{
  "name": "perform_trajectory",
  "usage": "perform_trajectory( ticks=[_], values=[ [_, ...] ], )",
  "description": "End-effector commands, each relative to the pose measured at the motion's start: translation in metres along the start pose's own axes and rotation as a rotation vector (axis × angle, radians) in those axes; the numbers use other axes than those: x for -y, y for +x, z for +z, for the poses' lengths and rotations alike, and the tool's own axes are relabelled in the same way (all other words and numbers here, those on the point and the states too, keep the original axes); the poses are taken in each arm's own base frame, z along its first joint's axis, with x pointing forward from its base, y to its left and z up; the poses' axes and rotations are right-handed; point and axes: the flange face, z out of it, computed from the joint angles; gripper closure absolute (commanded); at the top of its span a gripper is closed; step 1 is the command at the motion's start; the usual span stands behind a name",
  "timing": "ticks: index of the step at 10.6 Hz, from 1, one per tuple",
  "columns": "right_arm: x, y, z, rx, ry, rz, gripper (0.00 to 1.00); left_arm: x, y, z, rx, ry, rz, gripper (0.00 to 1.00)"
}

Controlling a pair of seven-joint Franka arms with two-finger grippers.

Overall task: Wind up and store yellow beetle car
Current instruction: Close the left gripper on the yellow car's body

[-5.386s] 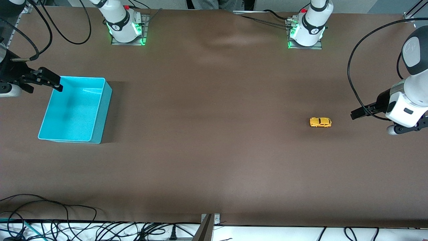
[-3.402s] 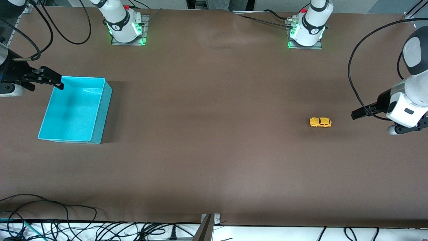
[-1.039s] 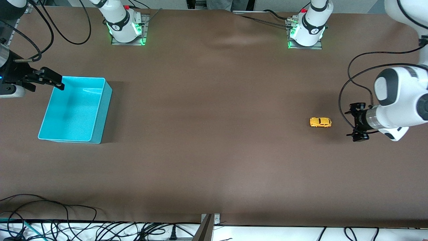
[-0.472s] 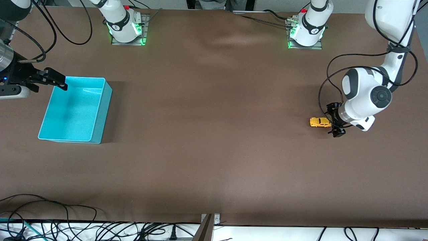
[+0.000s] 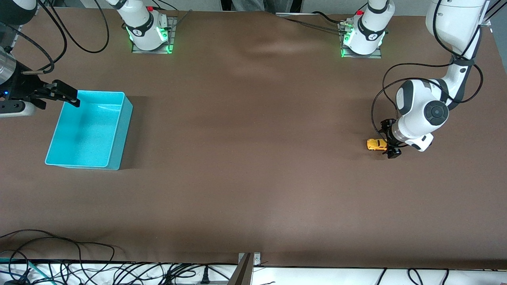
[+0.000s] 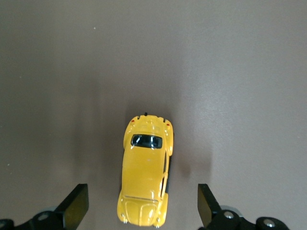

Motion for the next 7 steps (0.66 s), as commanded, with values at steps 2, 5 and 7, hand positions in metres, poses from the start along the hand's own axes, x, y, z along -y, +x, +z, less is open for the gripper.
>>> perform_trajectory(
  ticks=[2, 5, 7],
  values=[
    [0.0014, -0.0030, -0.0033, -0.007, -0.014, -0.008, 0.00, 0.0024, -0.0014, 0.0079, -0.030, 0.000, 0.014, 0.00],
    [0.0004, -0.0027, -0.0017, -0.004, -0.015, -0.007, 0.00, 0.0027, -0.0008, 0.0090, -0.046, 0.001, 0.029, 0.49],
    [0.0004, -0.0026, -0.0018, -0.006, -0.015, -0.007, 0.00, 0.0028, -0.0008, 0.0097, -0.047, 0.005, 0.012, 0.81]
  ],
)
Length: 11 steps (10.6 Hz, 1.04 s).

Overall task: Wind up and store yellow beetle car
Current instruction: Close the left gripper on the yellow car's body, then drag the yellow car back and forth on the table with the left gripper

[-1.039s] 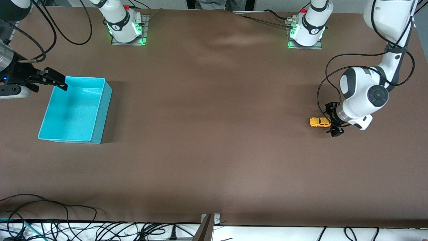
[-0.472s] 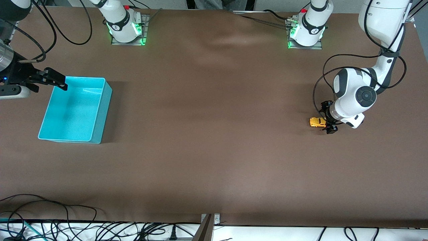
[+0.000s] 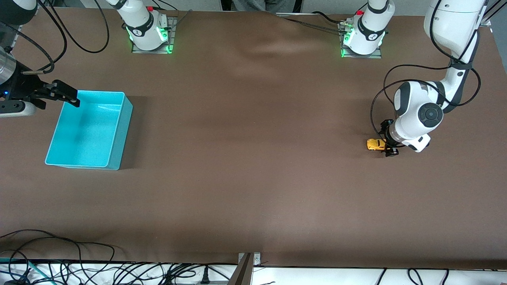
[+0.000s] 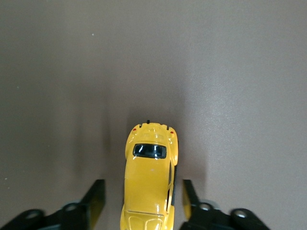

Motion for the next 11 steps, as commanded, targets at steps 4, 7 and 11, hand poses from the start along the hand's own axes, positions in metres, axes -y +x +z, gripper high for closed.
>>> perform_trajectory(
  ticks=[4, 7, 11],
  values=[
    [0.000, -0.003, -0.002, -0.004, -0.015, -0.006, 0.00, -0.012, -0.009, -0.020, -0.015, -0.029, -0.036, 1.00],
    [0.000, -0.003, -0.002, -0.004, -0.015, -0.006, 0.00, -0.015, -0.068, -0.037, 0.030, -0.048, -0.024, 1.00],
    [0.000, -0.003, -0.002, -0.004, -0.015, -0.006, 0.00, -0.007, -0.151, -0.042, 0.079, -0.051, -0.077, 1.00]
  ],
)
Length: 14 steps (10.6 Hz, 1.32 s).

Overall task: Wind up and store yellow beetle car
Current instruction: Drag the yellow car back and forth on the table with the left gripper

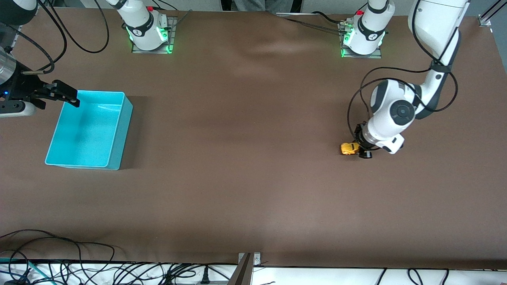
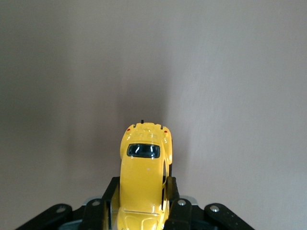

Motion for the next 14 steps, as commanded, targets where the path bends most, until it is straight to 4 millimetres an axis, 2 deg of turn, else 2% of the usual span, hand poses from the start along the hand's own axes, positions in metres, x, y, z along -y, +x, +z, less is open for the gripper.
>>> perform_trajectory(
  ticks=[1, 3, 5, 7, 9, 11, 14],
  values=[
    [0.001, -0.003, -0.002, -0.005, -0.012, -0.006, 0.00, 0.000, -0.023, 0.005, -0.007, 0.012, -0.032, 1.00],
    [0.001, -0.003, -0.002, -0.005, -0.012, -0.006, 0.00, 0.001, -0.022, 0.021, -0.011, 0.028, -0.032, 1.00],
    [0.001, -0.003, -0.002, -0.005, -0.012, -0.006, 0.00, -0.003, -0.011, 0.035, -0.012, 0.030, -0.038, 1.00],
    [0.001, -0.003, -0.002, -0.003, -0.012, -0.006, 0.00, -0.011, 0.014, 0.036, -0.019, 0.029, -0.028, 1.00],
    [0.001, -0.003, -0.002, -0.003, -0.012, -0.006, 0.00, -0.022, 0.051, 0.037, -0.016, 0.033, 0.004, 1.00],
    [0.001, -0.003, -0.002, -0.003, -0.012, -0.006, 0.00, -0.025, 0.081, 0.044, -0.015, 0.053, 0.054, 1.00],
    [0.001, -0.003, -0.002, -0.003, -0.012, -0.006, 0.00, -0.032, 0.124, 0.045, -0.012, 0.060, 0.074, 1.00]
  ],
)
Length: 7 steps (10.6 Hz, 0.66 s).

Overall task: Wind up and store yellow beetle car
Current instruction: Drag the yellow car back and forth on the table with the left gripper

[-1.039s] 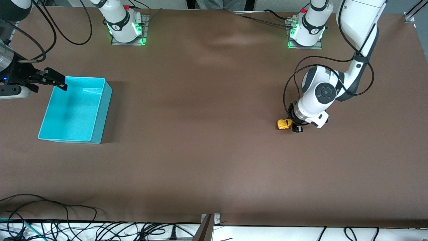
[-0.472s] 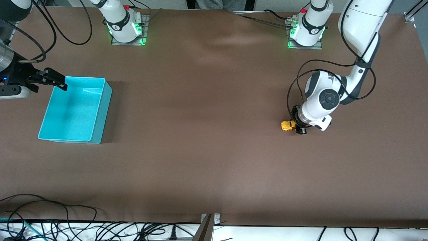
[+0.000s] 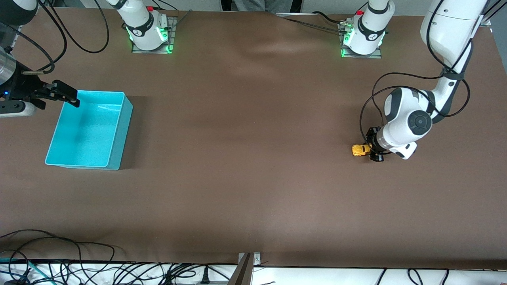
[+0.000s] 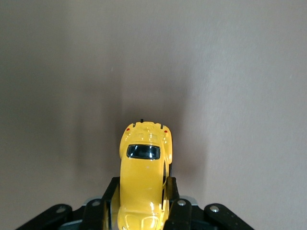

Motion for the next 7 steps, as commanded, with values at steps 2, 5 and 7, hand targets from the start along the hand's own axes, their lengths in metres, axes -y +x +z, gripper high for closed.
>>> perform_trajectory(
  ticks=[2, 5, 7],
  values=[
    [0.001, -0.003, -0.002, -0.004, -0.012, -0.006, 0.00, -0.010, 0.061, 0.015, -0.043, -0.002, 0.046, 1.00],
    [0.001, -0.004, -0.003, -0.004, -0.012, -0.006, 0.00, -0.009, 0.091, 0.024, -0.046, 0.014, 0.038, 1.00],
    [0.001, -0.004, -0.003, -0.004, -0.012, -0.006, 0.00, -0.010, 0.097, 0.023, -0.045, 0.013, 0.038, 1.00]
  ],
)
